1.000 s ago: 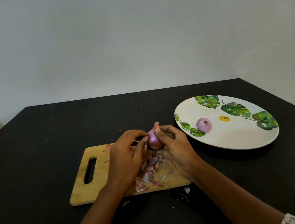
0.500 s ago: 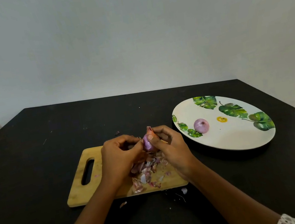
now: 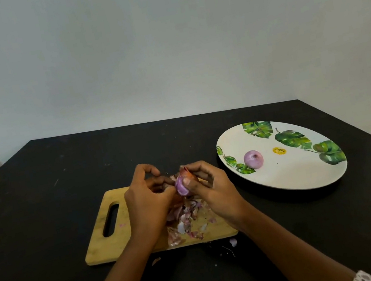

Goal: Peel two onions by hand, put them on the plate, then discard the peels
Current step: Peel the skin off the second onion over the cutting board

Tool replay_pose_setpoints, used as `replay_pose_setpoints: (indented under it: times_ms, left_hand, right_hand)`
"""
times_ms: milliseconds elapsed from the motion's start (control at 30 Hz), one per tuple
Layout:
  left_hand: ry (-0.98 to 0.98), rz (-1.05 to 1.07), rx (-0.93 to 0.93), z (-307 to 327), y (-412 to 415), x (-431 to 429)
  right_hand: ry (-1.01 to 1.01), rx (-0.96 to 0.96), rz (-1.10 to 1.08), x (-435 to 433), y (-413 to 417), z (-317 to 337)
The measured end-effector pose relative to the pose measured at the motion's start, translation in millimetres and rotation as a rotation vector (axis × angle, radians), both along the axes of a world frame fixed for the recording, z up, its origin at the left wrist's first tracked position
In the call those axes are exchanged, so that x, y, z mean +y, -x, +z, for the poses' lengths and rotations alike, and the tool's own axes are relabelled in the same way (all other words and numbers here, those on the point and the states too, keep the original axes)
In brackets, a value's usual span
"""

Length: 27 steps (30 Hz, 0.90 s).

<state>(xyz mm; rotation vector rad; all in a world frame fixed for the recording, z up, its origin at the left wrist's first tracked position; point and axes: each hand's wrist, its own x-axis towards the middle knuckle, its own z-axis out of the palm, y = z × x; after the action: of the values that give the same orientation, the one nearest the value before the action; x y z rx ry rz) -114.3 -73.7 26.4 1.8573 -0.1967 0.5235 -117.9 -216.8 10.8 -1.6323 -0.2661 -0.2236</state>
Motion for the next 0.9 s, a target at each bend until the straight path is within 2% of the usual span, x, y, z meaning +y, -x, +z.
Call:
replay_pose_setpoints:
  times_ms: [233,400,700,900]
  left_hand:
    - [0.129,-0.091,0.021,4.1,0.0,-1.9]
    - [0.129,-0.109,0.016,4.9,-1.4,0.1]
    - [-0.188,0.004,-0.188,-1.0,2.0,-2.6]
    - [-0.006,0.049,-0.111,1.8,2.9,-3.6]
  right_hand:
    - [-0.113,0.018,0.017,-3.6,-3.0,0.8]
    - [-0.122,0.035,0.022,-2.6,-4.2,-0.4]
    - [0.023,-0.001,-0.019,0.1,-2.7,-0.7]
    - [-0.123,0.075,0.032,4.7,-1.9,-0.8]
